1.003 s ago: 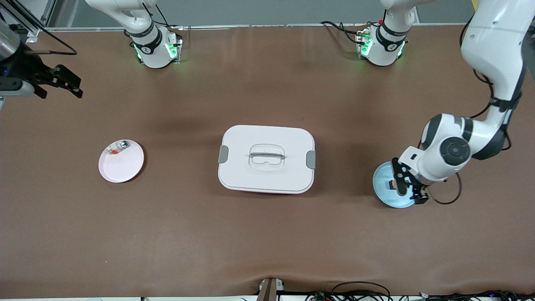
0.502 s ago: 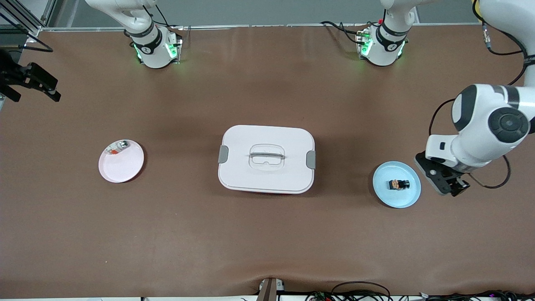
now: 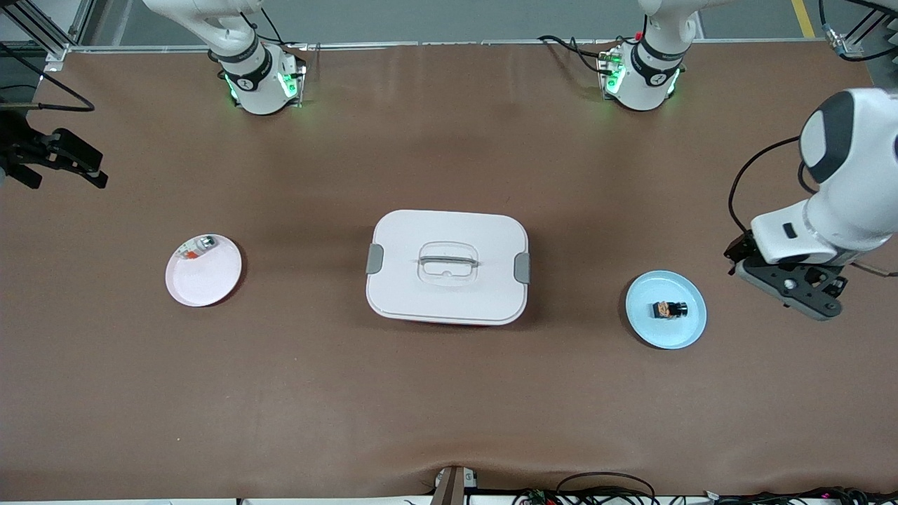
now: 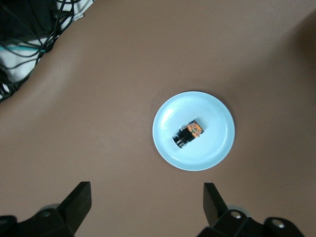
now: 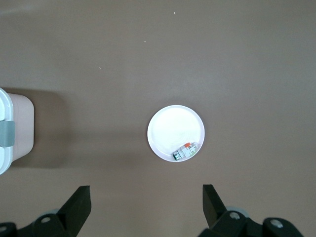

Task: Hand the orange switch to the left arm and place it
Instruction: 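Open the left gripper and lift it away from the blue plate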

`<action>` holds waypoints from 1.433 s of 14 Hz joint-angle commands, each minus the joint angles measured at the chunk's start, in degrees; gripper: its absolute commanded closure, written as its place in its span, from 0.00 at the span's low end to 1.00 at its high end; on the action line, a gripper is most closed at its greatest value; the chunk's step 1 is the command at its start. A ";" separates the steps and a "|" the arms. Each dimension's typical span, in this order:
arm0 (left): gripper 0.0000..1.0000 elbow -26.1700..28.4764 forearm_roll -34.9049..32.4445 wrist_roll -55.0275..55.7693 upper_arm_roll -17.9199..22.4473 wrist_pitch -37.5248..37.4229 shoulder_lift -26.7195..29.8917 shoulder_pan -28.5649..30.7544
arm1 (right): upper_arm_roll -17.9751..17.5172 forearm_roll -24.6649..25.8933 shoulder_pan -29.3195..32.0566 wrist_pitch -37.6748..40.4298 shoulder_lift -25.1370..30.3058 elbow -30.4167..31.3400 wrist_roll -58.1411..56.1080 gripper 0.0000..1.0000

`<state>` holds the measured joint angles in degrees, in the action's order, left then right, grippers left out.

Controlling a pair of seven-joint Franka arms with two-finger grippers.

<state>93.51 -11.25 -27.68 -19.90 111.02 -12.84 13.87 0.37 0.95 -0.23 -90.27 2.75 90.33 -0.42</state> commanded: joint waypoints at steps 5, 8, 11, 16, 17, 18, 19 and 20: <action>0.00 -8.61 1.50 23.24 -3.82 -14.94 0.44 -0.07 | -0.45 0.10 0.94 1.33 -1.17 -1.82 -0.46 0.00; 0.00 -8.61 3.85 33.01 -4.53 -16.27 1.50 -0.07 | -0.45 0.10 0.94 1.68 -1.17 -1.74 -0.19 0.00; 0.00 -8.61 6.77 41.03 -4.71 -17.49 3.69 -0.07 | -0.37 0.19 0.85 2.38 -1.08 -1.38 -0.10 0.00; 0.00 -8.78 5.89 40.16 -4.53 -19.17 4.92 0.01 | -0.37 0.71 0.67 2.82 -0.91 -1.30 1.92 0.00; 0.00 -9.31 5.89 40.25 -4.53 -19.26 5.10 0.01 | -0.37 0.72 0.67 2.82 -0.91 -1.21 2.00 0.00; 0.00 -9.23 6.15 39.99 -4.36 -19.26 5.62 -0.25 | -0.37 0.72 0.67 2.82 -0.82 -1.12 2.01 0.00; 0.00 -9.05 6.76 39.98 -3.84 -19.35 5.80 -0.77 | -0.37 0.72 0.67 2.82 -0.73 -0.86 2.01 0.00; 0.00 -8.79 6.77 39.90 -2.61 -19.61 6.85 -2.08 | -0.37 0.72 0.67 2.74 -0.64 -0.51 2.01 0.00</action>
<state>84.51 -5.41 12.48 -24.17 92.69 -8.12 13.36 0.50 0.97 -0.22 -88.24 2.36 90.26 0.71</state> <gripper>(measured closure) 0.000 0.000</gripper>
